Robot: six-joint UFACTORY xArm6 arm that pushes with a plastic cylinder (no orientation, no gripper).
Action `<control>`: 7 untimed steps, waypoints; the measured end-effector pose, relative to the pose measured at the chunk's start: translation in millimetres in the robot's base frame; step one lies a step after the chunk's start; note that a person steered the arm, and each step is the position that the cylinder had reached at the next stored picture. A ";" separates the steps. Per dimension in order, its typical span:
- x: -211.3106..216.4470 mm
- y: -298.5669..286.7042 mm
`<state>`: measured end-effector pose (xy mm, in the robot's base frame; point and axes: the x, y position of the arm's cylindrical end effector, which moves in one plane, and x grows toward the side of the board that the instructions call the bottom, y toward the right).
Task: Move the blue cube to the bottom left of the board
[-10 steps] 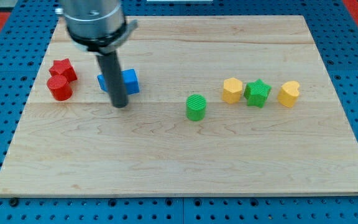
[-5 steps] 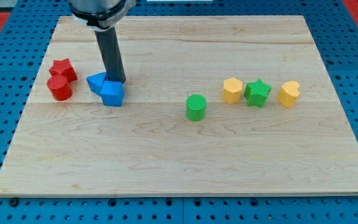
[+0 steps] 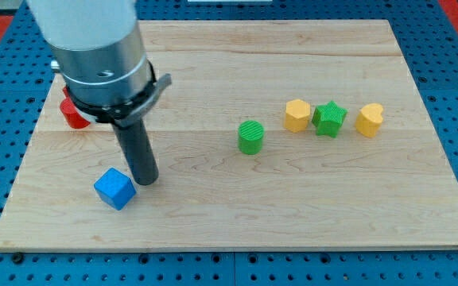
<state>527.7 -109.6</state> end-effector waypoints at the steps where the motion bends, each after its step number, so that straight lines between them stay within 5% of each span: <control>1: 0.8 -76.8; 2: -15.2 -90.0; 4: -95.4 35.9; 5: -138.6 26.1; 7: -140.6 -44.0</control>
